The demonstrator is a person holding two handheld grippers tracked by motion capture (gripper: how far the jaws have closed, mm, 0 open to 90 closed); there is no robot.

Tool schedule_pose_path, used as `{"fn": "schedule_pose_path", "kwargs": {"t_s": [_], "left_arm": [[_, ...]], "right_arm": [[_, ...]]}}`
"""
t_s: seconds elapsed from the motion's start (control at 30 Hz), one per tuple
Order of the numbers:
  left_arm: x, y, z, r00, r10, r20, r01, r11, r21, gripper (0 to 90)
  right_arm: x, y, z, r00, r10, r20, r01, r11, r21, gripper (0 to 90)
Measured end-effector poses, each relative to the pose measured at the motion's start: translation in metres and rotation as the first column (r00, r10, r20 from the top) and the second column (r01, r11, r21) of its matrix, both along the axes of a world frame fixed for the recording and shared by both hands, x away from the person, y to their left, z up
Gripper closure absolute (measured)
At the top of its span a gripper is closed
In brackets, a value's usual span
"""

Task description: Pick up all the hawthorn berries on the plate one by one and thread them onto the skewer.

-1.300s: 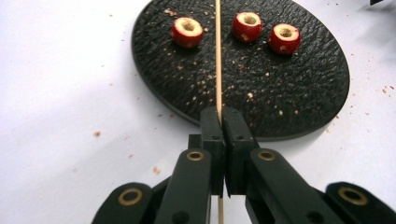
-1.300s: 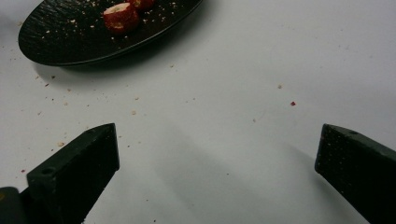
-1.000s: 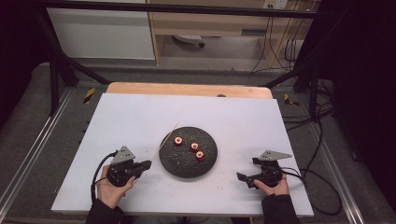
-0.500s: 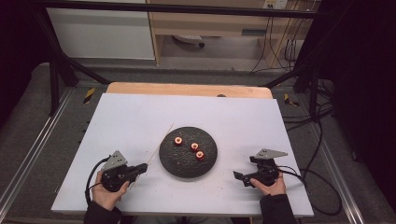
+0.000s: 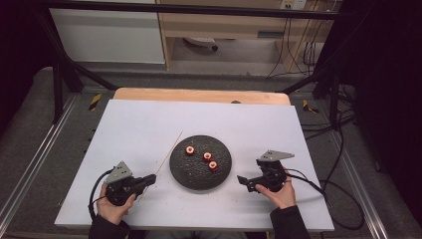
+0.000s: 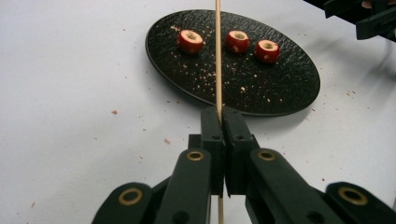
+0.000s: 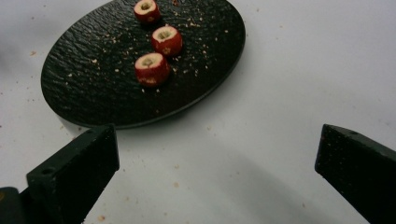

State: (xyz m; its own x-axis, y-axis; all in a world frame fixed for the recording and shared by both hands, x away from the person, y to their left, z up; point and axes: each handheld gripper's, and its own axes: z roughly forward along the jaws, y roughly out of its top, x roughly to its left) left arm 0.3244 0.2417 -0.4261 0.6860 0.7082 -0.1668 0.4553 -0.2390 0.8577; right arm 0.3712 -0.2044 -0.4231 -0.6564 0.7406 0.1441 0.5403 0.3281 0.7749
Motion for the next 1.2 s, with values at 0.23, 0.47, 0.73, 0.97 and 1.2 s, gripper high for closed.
{"fn": "schedule_pose_path", "kwargs": {"t_s": [0.23,0.47,0.73,0.97,1.2], "left_arm": [[0.001,0.001,-0.001,1.0000,0.005,-0.002,-0.005,1.0000,0.004,88.2],[0.001,0.000,-0.002,1.0000,0.001,-0.001,-0.001,0.9999,0.010,88.2],[0.001,0.000,-0.003,1.0000,0.000,0.001,0.000,0.9999,0.016,88.2],[0.001,-0.001,-0.003,1.0000,-0.004,-0.001,0.004,0.9998,0.021,88.2],[0.002,-0.001,-0.003,1.0000,-0.007,-0.003,0.007,0.9998,0.020,88.2]], "right_arm": [[0.012,0.020,0.012,0.9998,0.003,-0.021,-0.003,0.9990,-0.044,1.0],[0.028,0.050,0.024,0.9972,0.035,-0.066,-0.043,0.9908,-0.128,3.7],[0.047,0.090,0.032,0.9861,0.084,-0.143,-0.116,0.9655,-0.233,12.4],[0.059,0.111,0.032,0.9701,0.104,-0.219,-0.167,0.9424,-0.290,22.9],[0.070,0.126,0.025,0.9509,0.099,-0.293,-0.198,0.9232,-0.329,35.4]]}}
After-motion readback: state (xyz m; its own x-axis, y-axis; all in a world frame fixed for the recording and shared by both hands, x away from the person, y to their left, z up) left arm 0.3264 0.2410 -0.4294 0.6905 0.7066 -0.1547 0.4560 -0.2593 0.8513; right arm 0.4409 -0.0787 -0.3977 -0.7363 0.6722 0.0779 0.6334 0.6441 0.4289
